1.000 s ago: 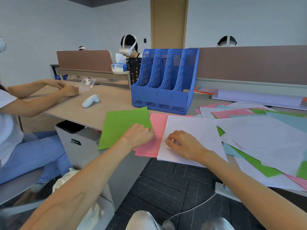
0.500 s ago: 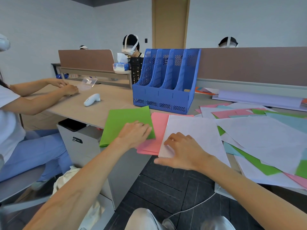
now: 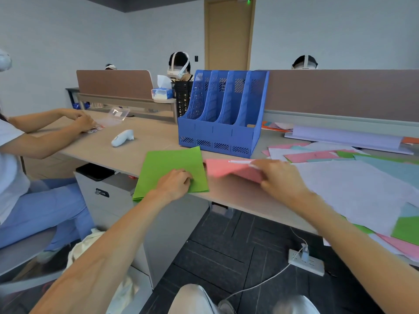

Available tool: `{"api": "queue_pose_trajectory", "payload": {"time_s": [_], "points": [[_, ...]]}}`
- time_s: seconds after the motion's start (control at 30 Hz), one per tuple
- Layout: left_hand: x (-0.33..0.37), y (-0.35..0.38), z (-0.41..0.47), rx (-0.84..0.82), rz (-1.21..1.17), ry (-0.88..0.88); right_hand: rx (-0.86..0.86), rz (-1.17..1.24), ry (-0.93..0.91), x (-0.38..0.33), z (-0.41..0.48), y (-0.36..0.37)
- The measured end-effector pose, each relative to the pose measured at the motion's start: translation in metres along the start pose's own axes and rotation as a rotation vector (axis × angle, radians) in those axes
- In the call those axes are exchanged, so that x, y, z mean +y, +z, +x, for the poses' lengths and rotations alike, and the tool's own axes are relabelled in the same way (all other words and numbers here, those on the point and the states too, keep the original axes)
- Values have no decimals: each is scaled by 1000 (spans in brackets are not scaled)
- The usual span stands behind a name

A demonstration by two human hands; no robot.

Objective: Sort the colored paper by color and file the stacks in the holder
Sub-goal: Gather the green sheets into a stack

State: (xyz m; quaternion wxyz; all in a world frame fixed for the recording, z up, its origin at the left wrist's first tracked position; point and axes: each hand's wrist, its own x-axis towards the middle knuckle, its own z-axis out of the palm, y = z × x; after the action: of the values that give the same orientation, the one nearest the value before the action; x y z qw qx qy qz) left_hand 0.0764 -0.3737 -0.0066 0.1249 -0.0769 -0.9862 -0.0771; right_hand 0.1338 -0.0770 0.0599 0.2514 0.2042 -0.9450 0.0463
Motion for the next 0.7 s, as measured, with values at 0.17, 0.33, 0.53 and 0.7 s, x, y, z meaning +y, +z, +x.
{"api": "queue_pose_trajectory", "payload": {"time_s": [0.17, 0.33, 0.53, 0.7], "points": [[2, 6, -5, 18, 66, 31, 205, 198, 228, 31, 10, -25], [0, 4, -6, -10, 77, 41, 144, 80, 60, 3, -4, -8], [0, -3, -12, -105, 67, 62, -38, -105, -248, -27, -24, 40], [-2, -5, -11, -81, -70, -4, -30, -209, -369, -34, -31, 57]]}}
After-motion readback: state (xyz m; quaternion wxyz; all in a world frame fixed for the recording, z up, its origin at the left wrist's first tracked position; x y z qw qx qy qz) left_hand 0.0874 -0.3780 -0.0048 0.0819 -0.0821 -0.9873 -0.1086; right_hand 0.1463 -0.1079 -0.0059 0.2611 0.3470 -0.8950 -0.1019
